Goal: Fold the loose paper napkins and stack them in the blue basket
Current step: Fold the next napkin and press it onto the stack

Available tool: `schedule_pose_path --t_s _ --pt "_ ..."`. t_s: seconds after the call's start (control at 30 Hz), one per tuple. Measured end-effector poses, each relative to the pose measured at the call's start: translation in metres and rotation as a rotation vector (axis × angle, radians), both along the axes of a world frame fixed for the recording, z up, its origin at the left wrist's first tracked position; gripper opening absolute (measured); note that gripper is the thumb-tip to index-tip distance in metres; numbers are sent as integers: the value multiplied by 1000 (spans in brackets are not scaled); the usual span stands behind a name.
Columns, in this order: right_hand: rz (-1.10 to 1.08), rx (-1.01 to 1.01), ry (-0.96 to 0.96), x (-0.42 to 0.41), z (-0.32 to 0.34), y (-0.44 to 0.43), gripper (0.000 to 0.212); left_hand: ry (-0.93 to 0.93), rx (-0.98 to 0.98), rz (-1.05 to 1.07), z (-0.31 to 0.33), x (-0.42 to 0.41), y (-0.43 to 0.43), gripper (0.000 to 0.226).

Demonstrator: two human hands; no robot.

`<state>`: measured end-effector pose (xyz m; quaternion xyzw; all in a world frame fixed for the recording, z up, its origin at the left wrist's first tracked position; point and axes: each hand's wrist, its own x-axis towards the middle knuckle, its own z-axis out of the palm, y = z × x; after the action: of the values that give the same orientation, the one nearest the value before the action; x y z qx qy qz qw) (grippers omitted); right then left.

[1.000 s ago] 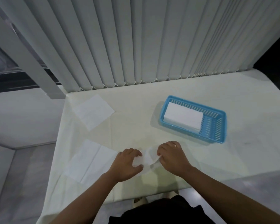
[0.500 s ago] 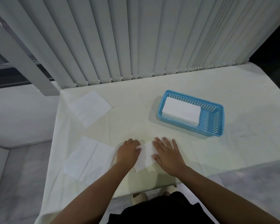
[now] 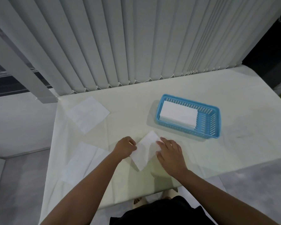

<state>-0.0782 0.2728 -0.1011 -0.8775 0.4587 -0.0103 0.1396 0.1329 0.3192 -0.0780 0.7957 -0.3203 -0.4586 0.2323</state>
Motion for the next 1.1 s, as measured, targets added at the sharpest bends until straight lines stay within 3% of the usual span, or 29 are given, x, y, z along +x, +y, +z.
schedule_pose_path --t_s 0.13,0.27,0.4,0.5,0.63,0.87,0.97,1.1 --pt "-164 84 -278 17 20 7 22 377 -116 315 15 8 0 30" --pt "-367 507 -412 40 34 20 44 619 -244 511 21 -2 -4 35" --pt "-672 846 -641 58 43 20 41 743 -286 620 23 -17 -4 32" --pt "-778 992 -718 63 49 13 37 751 -270 685 22 -25 -3 28" --pt "-840 1008 -895 64 51 6 13 797 -260 705 22 -28 1 6" --pt "-922 1254 -960 62 55 -3 11 834 -268 691 22 -28 -3 12" --pt "-897 1191 -968 60 57 -7 10 862 -271 678 20 -33 -5 3" --pt "-759 946 -917 52 64 -14 4 906 -263 748 21 -34 -15 13"
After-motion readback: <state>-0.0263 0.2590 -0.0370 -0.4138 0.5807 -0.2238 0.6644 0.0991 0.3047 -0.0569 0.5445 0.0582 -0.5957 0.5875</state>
